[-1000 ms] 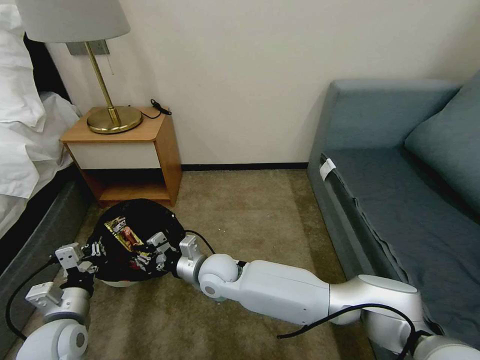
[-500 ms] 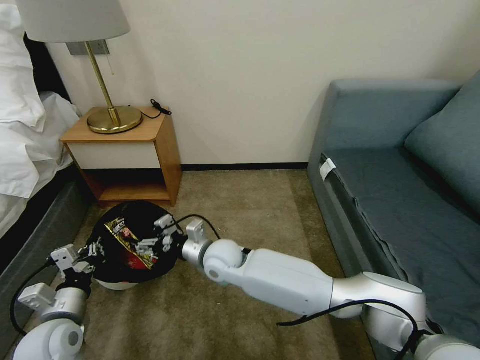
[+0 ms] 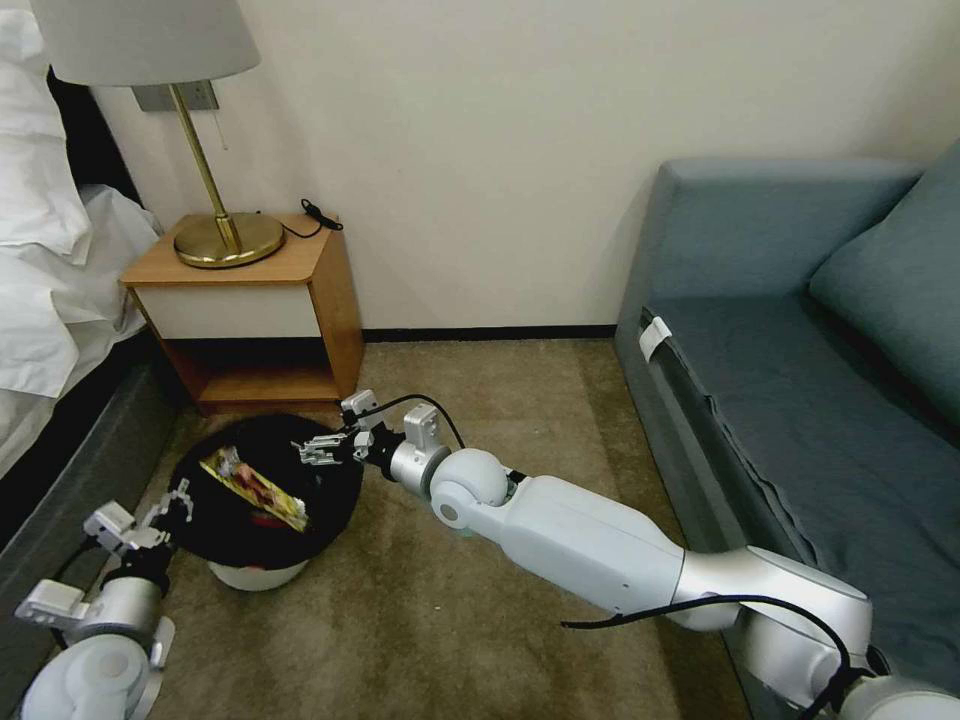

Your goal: Pick up the trash bin, then pick up the garbage on the floor and place it into the trash bin.

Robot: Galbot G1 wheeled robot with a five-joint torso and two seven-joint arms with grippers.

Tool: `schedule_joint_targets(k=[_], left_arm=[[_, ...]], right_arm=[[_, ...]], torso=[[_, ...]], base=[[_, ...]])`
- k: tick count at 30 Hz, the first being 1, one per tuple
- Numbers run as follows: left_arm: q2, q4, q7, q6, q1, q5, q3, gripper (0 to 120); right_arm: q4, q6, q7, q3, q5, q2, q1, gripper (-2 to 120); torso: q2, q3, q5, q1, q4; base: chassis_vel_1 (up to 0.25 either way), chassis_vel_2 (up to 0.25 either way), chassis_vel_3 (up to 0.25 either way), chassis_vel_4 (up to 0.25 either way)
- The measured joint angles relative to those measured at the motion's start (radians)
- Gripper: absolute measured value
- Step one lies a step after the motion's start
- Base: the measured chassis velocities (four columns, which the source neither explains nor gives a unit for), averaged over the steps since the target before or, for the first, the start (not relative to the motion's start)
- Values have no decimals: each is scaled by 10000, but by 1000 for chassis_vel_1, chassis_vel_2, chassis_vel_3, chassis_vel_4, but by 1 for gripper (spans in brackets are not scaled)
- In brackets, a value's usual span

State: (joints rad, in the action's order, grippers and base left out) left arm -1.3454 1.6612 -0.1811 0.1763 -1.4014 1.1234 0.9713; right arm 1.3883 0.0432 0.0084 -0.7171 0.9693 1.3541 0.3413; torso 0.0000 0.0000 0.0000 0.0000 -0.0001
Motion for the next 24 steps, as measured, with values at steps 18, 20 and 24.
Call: schedule_joint_targets(k=[18,20,24], left_arm=[[96,-175,308,-305,-49,-2285,305,19],[135,48,506,-384,-170,-3178,649,29],[195,364,731,-389,-305,-4034,1115,37]], right_arm=[[-46,38,-238,-75,-108,-25,57,100],[-53,47,-193,-75,-157,-41,57,100],[-76,50,-172,-75,-162,-41,56,100]], torso=[[0,0,-1,0,1],[0,0,-1,0,0],[0,0,-1,0,2]], base=[[0,0,0,0],[0,0,0,0],[0,0,0,0]])
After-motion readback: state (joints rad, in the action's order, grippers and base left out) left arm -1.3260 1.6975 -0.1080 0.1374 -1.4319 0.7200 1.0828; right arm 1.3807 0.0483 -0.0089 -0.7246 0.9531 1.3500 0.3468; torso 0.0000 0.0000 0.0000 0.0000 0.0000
